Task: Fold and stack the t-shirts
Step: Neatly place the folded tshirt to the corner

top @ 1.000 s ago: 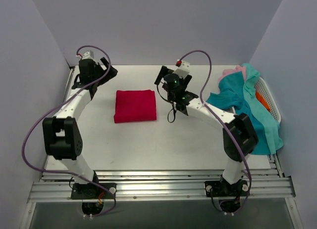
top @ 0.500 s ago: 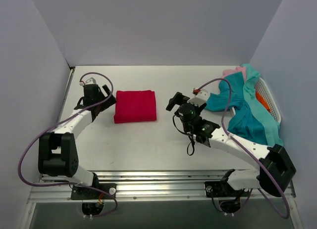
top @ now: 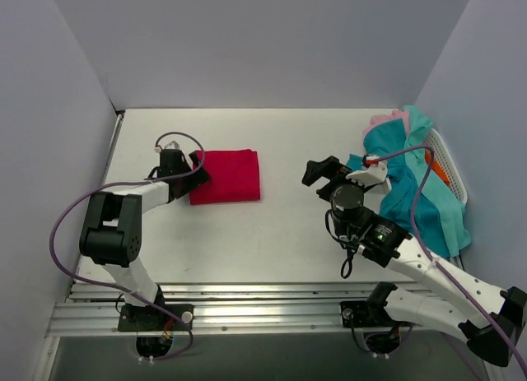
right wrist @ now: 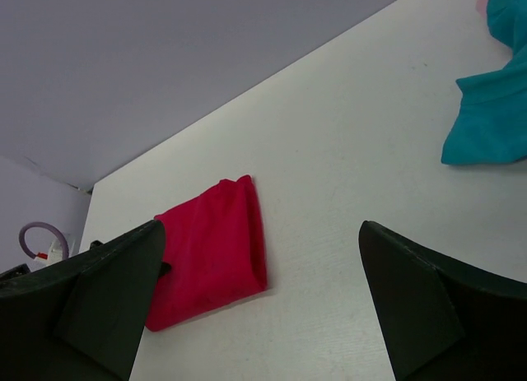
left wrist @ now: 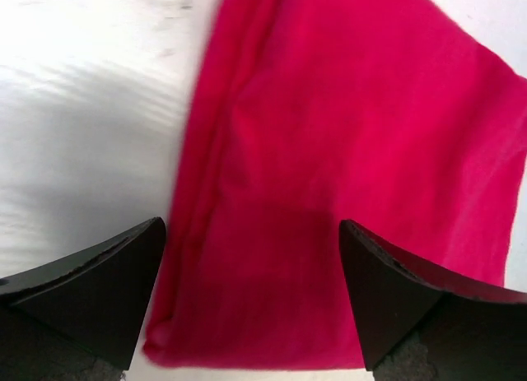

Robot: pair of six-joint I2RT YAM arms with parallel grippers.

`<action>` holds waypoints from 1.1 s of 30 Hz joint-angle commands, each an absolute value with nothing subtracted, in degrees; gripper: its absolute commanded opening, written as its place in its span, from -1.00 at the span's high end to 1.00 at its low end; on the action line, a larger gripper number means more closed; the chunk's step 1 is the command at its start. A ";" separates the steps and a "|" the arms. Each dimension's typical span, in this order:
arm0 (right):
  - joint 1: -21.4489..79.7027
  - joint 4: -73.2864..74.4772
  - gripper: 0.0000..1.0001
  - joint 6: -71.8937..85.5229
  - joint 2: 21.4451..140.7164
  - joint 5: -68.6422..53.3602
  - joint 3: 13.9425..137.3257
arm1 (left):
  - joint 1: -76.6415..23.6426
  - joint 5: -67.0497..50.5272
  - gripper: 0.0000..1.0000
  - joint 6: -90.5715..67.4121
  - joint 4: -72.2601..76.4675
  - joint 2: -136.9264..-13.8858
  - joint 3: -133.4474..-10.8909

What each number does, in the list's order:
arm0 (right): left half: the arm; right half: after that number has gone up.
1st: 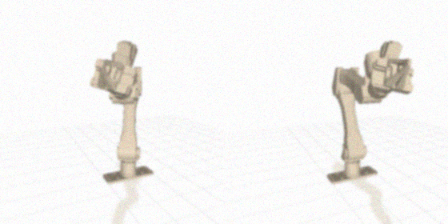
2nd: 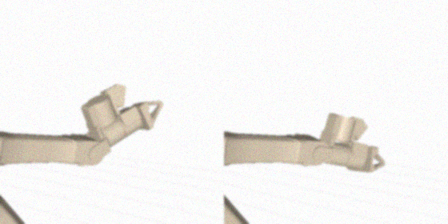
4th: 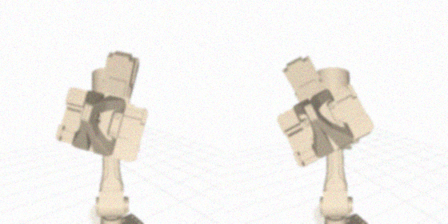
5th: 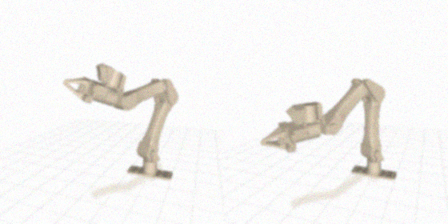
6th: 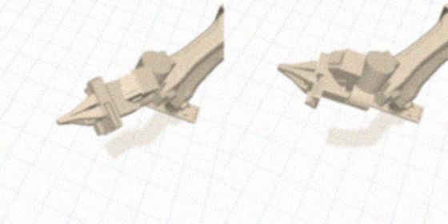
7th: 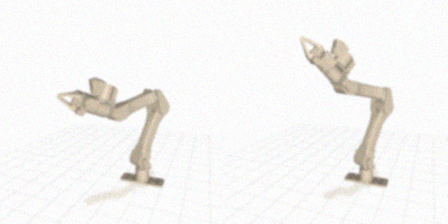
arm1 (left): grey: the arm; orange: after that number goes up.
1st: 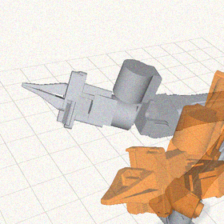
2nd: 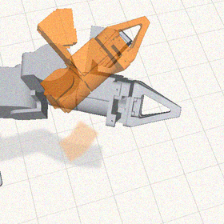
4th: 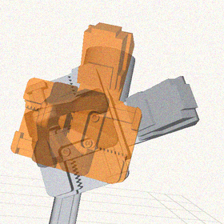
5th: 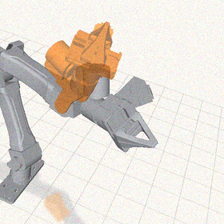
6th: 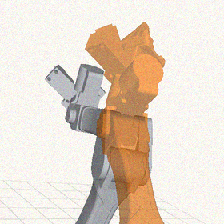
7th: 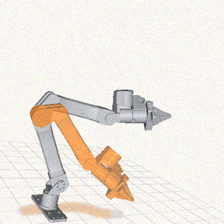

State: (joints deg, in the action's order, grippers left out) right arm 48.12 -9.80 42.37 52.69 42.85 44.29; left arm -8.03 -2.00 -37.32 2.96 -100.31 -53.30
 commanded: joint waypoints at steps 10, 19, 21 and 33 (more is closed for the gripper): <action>48.43 -5.18 -0.99 42.37 47.02 50.27 43.16 | -12.04 -4.84 0.95 -38.59 4.31 -114.86 -62.65; 48.43 -6.06 -0.99 42.01 46.85 49.92 42.54 | -4.49 -2.37 0.95 -33.31 -14.75 -123.20 -91.56; 48.43 -6.24 -0.99 41.84 46.67 49.22 42.45 | -1.34 -2.02 0.95 -32.44 -18.61 -124.71 -98.39; 48.51 -9.84 -0.99 40.52 49.22 45.62 41.75 | 11.33 7.73 -0.57 -28.47 -33.28 -129.02 -120.84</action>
